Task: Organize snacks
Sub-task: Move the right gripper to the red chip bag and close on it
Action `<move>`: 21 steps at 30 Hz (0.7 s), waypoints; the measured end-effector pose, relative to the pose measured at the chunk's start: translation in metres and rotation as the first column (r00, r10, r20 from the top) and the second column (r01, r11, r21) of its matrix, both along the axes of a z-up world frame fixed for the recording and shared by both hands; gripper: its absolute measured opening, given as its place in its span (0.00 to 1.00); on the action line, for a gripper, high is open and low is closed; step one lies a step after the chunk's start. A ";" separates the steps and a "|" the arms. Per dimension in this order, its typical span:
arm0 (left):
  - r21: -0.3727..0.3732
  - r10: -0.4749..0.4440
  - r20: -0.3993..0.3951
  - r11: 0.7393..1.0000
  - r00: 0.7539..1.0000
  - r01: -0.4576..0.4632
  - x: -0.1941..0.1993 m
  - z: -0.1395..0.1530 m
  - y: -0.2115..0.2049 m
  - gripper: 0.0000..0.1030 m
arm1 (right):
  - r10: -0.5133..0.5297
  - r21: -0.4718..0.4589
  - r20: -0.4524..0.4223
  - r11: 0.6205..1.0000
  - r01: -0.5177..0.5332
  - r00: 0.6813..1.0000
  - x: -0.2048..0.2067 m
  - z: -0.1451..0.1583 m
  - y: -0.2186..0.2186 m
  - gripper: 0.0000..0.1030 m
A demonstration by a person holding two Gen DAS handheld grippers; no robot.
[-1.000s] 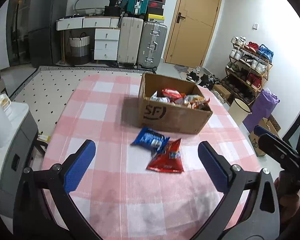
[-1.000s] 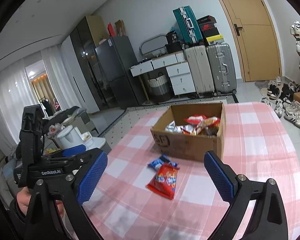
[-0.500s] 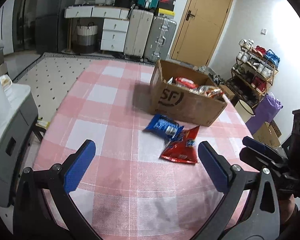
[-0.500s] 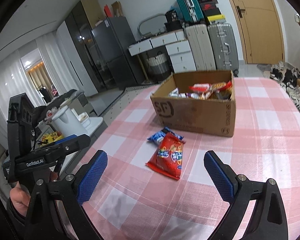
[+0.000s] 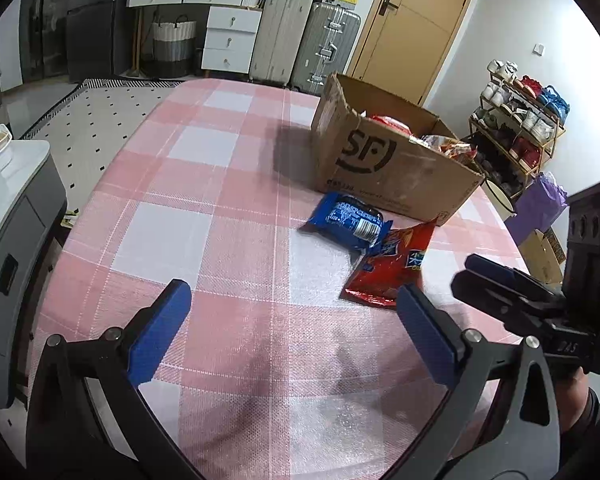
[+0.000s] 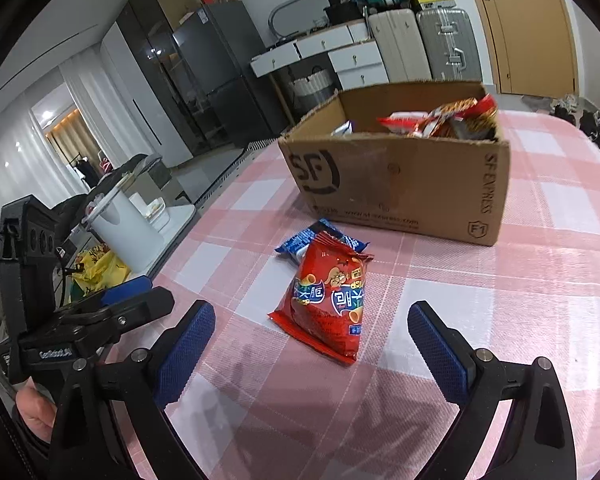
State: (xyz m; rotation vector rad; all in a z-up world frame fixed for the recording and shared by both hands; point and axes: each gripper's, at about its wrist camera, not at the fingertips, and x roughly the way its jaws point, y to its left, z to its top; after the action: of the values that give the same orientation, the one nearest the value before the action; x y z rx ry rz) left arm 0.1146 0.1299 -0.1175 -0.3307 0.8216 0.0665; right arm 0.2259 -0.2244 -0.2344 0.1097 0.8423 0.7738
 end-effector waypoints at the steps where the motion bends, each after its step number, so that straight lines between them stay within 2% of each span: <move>1: -0.002 -0.001 -0.006 1.000 1.000 0.001 0.002 -0.003 0.000 0.99 | 0.007 -0.002 -0.010 1.000 -0.007 1.000 0.005 -0.004 0.004 0.96; 14: -0.012 0.001 -0.064 1.000 0.998 -0.001 0.010 -0.022 0.004 0.99 | 0.073 -0.017 -0.087 0.997 -0.075 0.994 0.035 -0.035 0.039 0.94; 16: -0.005 0.005 -0.067 1.000 0.998 -0.005 0.010 -0.023 0.004 0.99 | 0.083 -0.017 -0.091 0.996 -0.085 0.992 0.037 -0.038 0.043 0.91; 19: -0.003 0.010 -0.073 1.000 0.997 -0.010 0.010 -0.024 0.004 0.99 | 0.087 -0.043 -0.110 0.995 -0.092 0.990 0.040 -0.045 0.050 0.80; 21: 0.000 0.010 -0.080 1.000 0.997 -0.010 0.012 -0.024 0.004 0.99 | 0.080 -0.048 -0.108 0.995 -0.086 0.991 0.040 -0.047 0.051 0.70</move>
State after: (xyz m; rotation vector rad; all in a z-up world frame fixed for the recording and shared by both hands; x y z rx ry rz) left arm 0.1264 0.1335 -0.1418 -0.3341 0.8988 0.0892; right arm 0.2660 -0.1733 -0.2814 0.0693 0.9719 0.8286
